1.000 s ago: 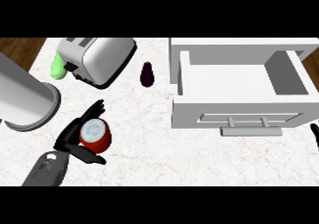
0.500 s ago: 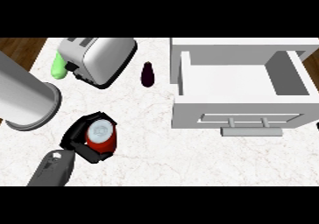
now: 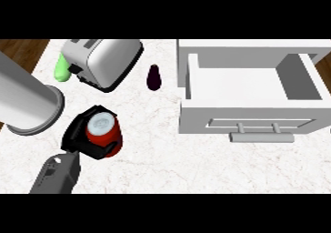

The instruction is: Pick up the can, place it into the drawer and close the drawer

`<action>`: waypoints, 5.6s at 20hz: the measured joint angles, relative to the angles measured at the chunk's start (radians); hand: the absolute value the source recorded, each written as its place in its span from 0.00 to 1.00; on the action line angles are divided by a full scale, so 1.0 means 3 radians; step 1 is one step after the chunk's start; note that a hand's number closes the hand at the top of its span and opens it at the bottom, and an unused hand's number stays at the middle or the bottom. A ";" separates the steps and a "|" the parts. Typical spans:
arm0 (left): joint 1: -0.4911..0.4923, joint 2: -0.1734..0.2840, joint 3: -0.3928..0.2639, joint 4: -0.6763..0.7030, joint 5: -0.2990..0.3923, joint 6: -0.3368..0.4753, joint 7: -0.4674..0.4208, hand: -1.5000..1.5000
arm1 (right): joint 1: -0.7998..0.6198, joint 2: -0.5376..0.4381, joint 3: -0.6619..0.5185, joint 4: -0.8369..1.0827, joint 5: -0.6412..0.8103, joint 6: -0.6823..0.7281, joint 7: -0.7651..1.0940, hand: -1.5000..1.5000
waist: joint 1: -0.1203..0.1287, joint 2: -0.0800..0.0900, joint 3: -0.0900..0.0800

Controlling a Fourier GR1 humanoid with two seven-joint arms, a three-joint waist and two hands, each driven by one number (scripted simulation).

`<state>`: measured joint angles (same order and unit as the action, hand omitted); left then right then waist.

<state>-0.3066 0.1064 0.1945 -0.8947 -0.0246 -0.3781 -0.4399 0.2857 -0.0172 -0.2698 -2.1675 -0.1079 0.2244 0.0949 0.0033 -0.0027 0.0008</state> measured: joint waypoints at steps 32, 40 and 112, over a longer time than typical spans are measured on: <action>-0.1369 -0.0354 -0.1150 -0.1574 0.0019 0.2321 0.2237 1.00 | 0.0048 -0.0007 -0.0079 -0.0110 -0.0062 0.0007 0.0020 0.00 | -0.0057 0.0009 -0.0002; -0.2265 -0.0354 -0.1323 -0.0948 0.0196 0.2740 0.2375 1.00 | 0.0038 0.0000 -0.0033 -0.0104 -0.0029 -0.0016 0.0004 0.00 | -0.0084 0.0014 -0.0001; -0.3657 -0.0354 -0.2715 0.1686 0.2186 0.3889 0.1168 0.00 | -0.0626 -0.0369 0.0169 -0.0127 0.0671 -0.0070 -0.0056 0.00 | -0.0413 0.0106 0.0003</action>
<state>-1.4036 0.0002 -0.6201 -0.3888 0.6312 0.7887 -0.0896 0.0980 -0.1280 -0.2190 -2.2055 0.0935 0.2035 0.0782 -0.1206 0.0291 0.0017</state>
